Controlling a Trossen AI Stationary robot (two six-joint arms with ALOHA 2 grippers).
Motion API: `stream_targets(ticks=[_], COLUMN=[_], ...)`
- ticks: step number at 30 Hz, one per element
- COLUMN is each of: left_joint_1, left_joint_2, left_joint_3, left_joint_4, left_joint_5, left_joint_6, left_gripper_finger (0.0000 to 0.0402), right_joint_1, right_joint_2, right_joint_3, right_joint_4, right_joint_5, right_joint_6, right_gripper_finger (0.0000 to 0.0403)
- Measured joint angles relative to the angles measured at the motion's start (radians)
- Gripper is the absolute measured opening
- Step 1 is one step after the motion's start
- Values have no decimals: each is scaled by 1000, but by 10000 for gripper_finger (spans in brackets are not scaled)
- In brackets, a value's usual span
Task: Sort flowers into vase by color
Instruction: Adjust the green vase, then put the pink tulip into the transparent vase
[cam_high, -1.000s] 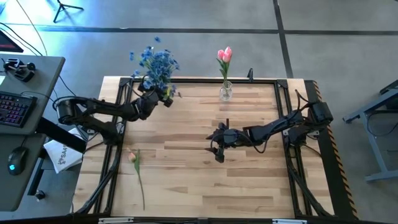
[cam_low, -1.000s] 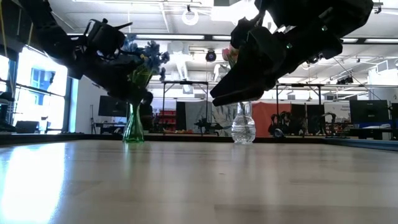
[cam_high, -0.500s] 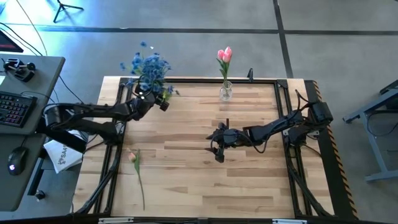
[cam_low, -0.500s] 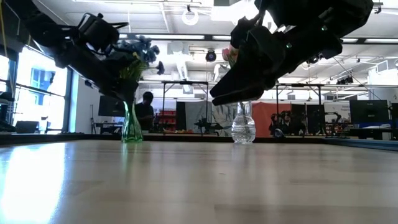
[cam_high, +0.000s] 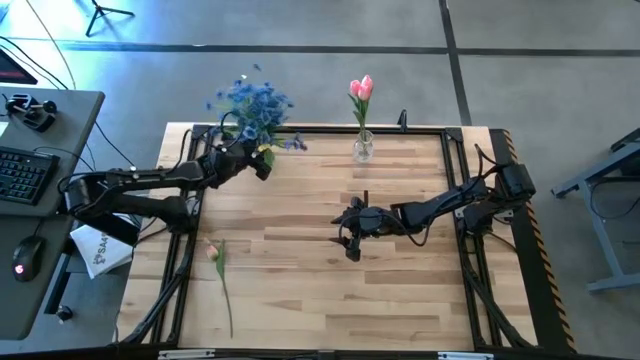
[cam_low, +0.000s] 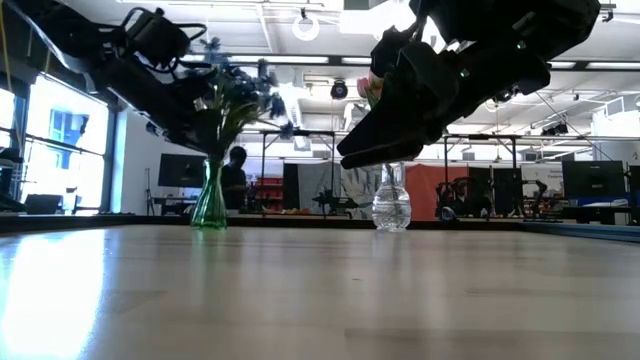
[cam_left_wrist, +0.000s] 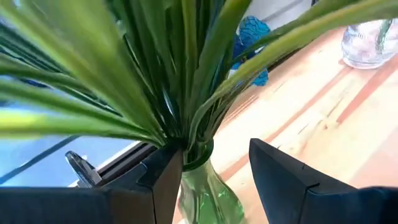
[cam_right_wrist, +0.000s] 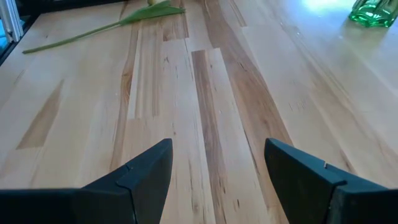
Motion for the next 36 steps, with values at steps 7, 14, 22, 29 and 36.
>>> stream_targets(ticks=[7,14,22,29,36], left_joint_1=[30,16,-47,-145,-267], left_joint_2=[5,5,4,4,3], left_joint_3=[111,249,397,505,611], left_joint_4=[-242,-590,-936,-1240,-1500], left_joint_5=[61,62,153,177,180], left_joint_6=[0,-105,-282,-433,-596], left_gripper_finger=[175,175,175,175,175], right_joint_1=[0,0,0,0,0], right_joint_2=[0,0,0,0,0], right_joint_3=[0,0,0,0,0], right_joint_4=[0,0,0,0,-1], right_joint_5=[0,0,0,0,0], right_joint_6=[-8,-8,-8,-15,-41], right_gripper_finger=[249,249,249,249,249])
